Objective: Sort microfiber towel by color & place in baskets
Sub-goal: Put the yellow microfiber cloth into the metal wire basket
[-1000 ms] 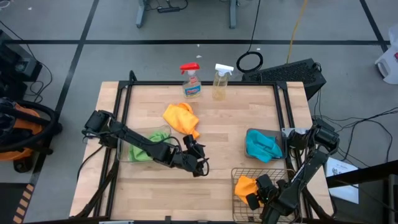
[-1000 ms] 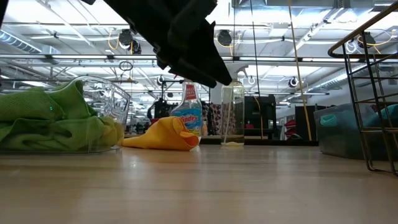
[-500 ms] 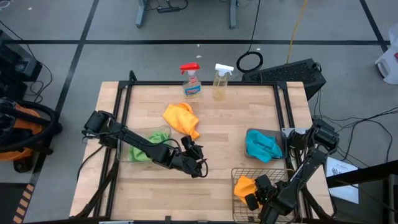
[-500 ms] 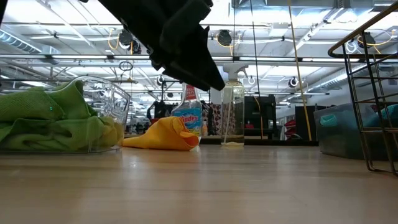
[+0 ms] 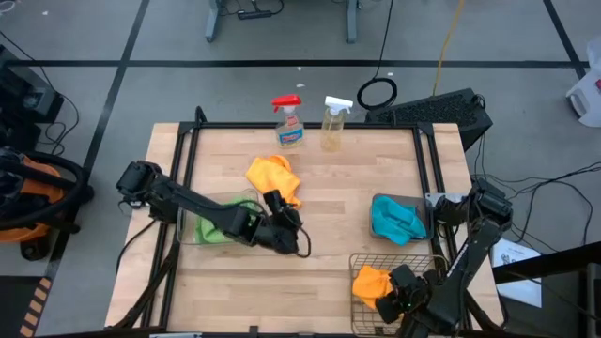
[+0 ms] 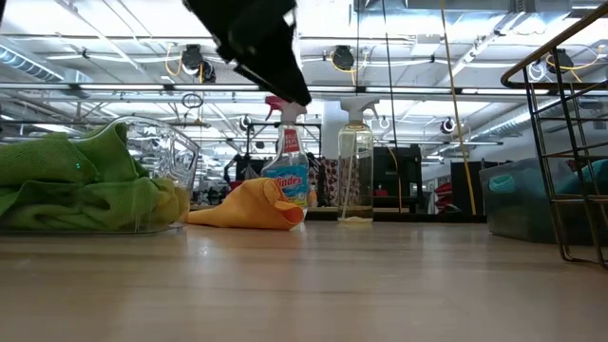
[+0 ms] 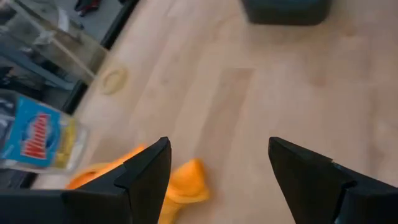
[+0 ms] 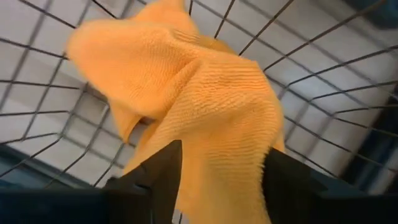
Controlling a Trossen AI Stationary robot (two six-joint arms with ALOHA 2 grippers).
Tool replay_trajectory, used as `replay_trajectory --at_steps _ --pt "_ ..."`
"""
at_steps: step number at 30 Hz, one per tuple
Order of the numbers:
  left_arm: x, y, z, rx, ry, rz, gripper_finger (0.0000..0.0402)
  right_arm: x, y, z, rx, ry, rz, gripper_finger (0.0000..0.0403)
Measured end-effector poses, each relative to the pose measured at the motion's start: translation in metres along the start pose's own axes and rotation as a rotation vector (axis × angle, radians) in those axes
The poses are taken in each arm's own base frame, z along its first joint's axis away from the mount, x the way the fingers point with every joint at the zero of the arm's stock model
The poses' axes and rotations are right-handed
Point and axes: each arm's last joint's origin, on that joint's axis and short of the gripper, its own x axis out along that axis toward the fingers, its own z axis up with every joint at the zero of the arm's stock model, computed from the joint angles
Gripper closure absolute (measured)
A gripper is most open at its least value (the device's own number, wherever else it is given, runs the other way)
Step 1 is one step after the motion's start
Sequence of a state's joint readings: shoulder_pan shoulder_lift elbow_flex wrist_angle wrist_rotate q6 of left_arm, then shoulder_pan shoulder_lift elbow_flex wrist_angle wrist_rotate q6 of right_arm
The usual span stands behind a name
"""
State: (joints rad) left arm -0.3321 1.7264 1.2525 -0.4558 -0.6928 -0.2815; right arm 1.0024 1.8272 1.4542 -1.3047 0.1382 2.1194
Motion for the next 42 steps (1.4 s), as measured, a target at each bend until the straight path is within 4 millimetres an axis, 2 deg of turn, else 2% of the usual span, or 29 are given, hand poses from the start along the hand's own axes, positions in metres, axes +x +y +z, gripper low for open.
replay_trajectory --at_steps 7,12,14,19,26,33,37,42 --pt "0.027 0.041 -0.005 -0.062 0.184 0.003 0.0155 -0.035 -0.001 -0.005 -0.034 -0.060 0.078 0.0193" --pt "0.049 0.070 -0.012 -0.207 0.297 0.049 0.0157 -0.053 0.001 -0.008 -0.081 -0.144 0.196 0.0191" --pt "0.055 0.077 -0.013 -0.273 0.323 0.047 0.0155 -0.058 0.001 -0.008 -0.108 -0.179 0.235 0.0191" --pt "0.065 0.089 -0.015 -0.314 0.346 0.072 0.0129 -0.062 0.002 -0.007 -0.176 -0.246 0.266 0.0191" --pt "0.085 0.083 -0.027 -0.273 0.416 0.068 0.0081 -0.062 -0.002 -0.004 -0.219 -0.273 0.219 0.0191" --pt "0.105 0.072 -0.043 -0.280 0.481 0.097 0.0073 -0.062 -0.004 -0.001 -0.230 -0.307 0.196 0.0191" --pt "0.119 0.064 -0.054 -0.258 0.534 0.090 0.0097 -0.062 -0.004 -0.001 -0.229 -0.324 0.207 0.0191" --pt "0.132 0.056 -0.064 -0.241 0.569 0.084 0.0172 -0.063 -0.003 0.000 -0.238 -0.361 0.224 0.0191"
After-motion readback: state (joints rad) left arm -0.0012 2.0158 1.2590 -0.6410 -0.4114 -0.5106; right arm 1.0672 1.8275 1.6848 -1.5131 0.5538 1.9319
